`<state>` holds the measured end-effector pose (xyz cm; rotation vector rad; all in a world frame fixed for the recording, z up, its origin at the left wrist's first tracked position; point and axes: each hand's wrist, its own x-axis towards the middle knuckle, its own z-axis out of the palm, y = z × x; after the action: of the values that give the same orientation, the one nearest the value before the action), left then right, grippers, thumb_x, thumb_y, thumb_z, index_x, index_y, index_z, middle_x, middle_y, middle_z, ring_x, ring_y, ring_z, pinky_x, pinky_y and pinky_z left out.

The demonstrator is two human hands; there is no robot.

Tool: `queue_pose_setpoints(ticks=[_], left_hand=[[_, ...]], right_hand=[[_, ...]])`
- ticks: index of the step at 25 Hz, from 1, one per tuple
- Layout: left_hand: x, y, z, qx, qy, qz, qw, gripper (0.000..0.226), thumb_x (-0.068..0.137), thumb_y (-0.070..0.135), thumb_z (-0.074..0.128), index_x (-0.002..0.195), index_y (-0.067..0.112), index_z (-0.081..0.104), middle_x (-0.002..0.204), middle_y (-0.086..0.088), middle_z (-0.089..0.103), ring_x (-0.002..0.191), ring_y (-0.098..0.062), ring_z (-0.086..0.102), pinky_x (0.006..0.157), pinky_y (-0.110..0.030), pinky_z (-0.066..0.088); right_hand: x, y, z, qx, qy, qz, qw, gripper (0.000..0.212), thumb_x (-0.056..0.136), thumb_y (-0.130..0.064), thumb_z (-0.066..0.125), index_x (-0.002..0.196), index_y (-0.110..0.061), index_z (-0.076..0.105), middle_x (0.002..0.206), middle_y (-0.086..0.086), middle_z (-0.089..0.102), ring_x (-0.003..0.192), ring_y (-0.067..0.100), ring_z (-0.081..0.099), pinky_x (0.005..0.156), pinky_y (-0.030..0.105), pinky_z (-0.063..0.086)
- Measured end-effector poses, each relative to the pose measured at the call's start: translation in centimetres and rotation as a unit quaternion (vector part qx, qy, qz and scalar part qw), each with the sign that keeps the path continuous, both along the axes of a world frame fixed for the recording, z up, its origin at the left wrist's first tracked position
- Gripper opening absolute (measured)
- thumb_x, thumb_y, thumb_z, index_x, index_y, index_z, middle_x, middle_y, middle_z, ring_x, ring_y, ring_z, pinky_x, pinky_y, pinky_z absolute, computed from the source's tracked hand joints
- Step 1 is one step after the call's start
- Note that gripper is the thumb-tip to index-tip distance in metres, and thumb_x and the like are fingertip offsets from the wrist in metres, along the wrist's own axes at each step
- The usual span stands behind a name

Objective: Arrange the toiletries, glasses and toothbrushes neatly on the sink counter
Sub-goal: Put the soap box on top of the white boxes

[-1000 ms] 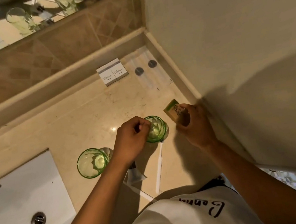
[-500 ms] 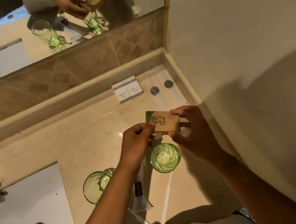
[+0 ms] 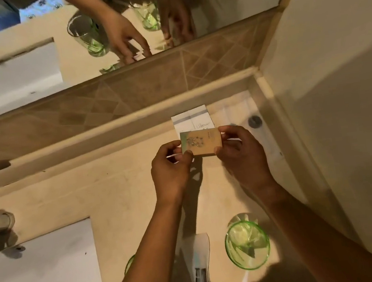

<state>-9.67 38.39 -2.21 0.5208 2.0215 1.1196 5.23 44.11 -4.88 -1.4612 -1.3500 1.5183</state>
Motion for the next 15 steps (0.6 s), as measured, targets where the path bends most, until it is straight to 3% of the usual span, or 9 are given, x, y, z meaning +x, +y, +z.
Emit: queue_pose_setpoints(ticks=[4,9,12,15], left_hand=[[-1.4,2.5,-1.7,-0.006,0.049,-0.003,0.999,0.042,0.084,0.006,0.074,0.124,0.019,0.069,0.117,0.002,0.066,0.092,0.003,0.063,0.083,-0.020,0.056],[-2.6,5.9,-3.0,-0.007,0.065,0.001,0.998,0.043,0.085,0.004,0.072,0.126,0.018,0.068,0.116,-0.003,0.067,0.091,-0.004,0.063,0.091,-0.031,0.056],[-3.0,7.2,-3.7,-0.015,0.031,0.019,0.999,0.037,0.090,0.010,0.068,0.126,0.017,0.068,0.118,-0.002,0.068,0.098,-0.008,0.066,0.095,-0.031,0.056],[-3.3,7.6,-4.7,-0.021,0.004,0.020,1.000,0.033,0.094,0.022,0.062,0.126,0.017,0.070,0.117,-0.001,0.070,0.103,-0.014,0.069,0.096,-0.042,0.058]], right_hand=[[-1.7,3.4,-1.6,-0.007,-0.019,0.011,1.000,0.043,0.085,-0.010,0.075,0.121,-0.030,0.063,0.127,-0.003,0.068,0.113,0.013,0.068,0.093,0.046,0.059],[-3.7,6.5,-2.9,0.047,-0.088,0.040,0.994,0.048,0.088,-0.013,0.073,0.131,-0.031,0.063,0.129,-0.010,0.062,0.116,0.005,0.063,0.096,0.030,0.057],[-4.3,7.7,-3.2,0.050,-0.132,0.045,0.989,0.051,0.089,-0.014,0.071,0.137,-0.027,0.058,0.131,-0.007,0.059,0.111,0.008,0.061,0.093,0.028,0.056],[-4.8,8.0,-3.4,0.051,-0.169,0.061,0.982,0.055,0.089,-0.015,0.071,0.141,-0.022,0.054,0.132,-0.002,0.056,0.108,0.013,0.059,0.095,0.032,0.056]])
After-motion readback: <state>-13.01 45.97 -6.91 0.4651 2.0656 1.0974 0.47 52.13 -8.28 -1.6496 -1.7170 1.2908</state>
